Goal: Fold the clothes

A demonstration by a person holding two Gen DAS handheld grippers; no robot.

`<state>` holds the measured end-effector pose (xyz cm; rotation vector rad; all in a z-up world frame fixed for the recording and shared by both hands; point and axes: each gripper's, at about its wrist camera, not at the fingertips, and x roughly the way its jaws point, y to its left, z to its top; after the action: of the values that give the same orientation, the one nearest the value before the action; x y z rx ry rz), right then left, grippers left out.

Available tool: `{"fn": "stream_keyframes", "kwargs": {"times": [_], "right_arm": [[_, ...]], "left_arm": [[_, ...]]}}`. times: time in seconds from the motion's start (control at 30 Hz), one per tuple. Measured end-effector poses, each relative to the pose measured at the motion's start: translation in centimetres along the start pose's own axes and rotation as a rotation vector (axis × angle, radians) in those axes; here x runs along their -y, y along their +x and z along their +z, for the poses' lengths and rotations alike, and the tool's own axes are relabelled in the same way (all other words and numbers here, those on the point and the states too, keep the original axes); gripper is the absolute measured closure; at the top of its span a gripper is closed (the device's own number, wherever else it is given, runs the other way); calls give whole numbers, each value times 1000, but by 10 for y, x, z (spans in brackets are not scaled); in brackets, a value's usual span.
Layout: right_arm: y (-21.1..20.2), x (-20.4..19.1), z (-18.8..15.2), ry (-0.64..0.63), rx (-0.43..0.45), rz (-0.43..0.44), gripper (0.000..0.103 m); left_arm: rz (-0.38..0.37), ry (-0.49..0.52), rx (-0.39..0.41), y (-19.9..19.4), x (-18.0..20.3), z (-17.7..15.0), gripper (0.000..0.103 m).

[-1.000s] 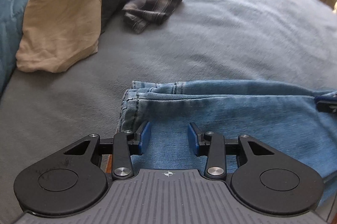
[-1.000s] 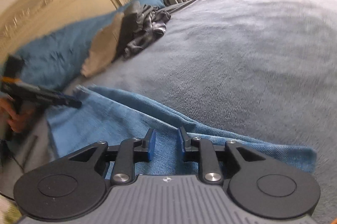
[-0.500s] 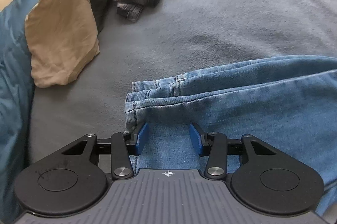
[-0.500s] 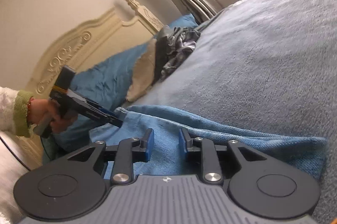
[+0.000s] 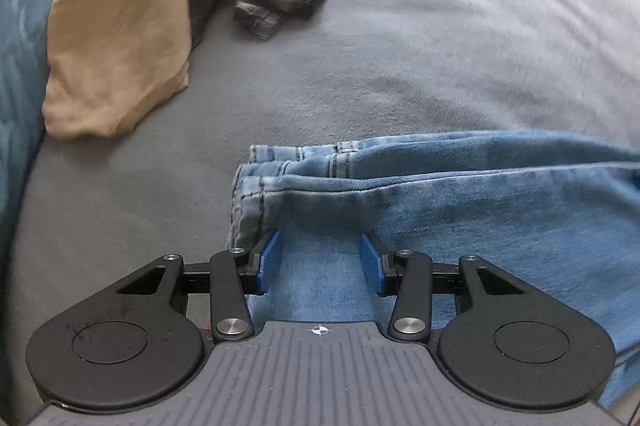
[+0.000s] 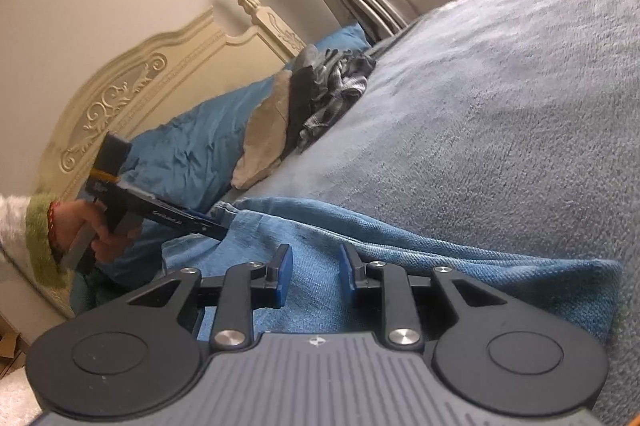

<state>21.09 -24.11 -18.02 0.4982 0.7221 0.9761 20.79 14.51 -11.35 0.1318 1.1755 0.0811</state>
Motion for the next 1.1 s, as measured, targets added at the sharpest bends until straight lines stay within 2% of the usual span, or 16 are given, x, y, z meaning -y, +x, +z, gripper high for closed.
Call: {"fn": "stream_keyframes", "kwargs": {"times": [0.17,0.3,0.37,0.47,0.57,0.67,0.73,0.77,0.87,0.97,1.1], "right_arm": [[11,-15,10,-32,-88,-88,76],[20,-30,18,-58,-157,-174,76],[27,-42,26,-57,-205,-242,76],[39,-58,39,-26,-287,-331,67],[47,-84,51,-61,-347,-437,66],[34,-110,43,-109,-292,-449,66],[25,-128,38,-141,-254,-455,66],[24,-131,29,-137,-245,-465,66],[24,-131,-1,-120,-225,-504,66],[29,-124,-32,-133,-200,-551,66],[15,-131,-37,-132,-133,-578,66]], "left_arm": [[-70,-28,154,-1,-12,-24,58],[-96,-62,261,-3,-18,-35,57],[-67,-80,324,-14,-16,-41,58],[-2,-109,431,-40,-7,-54,56],[-20,-156,499,-68,2,-75,54],[-69,-203,512,-72,9,-100,54],[-71,-206,487,-62,13,-111,54],[-55,-208,468,-54,14,-115,54],[22,-161,478,-34,16,-121,54],[66,-94,491,-32,21,-118,52],[71,-116,492,-30,19,-118,51]]}}
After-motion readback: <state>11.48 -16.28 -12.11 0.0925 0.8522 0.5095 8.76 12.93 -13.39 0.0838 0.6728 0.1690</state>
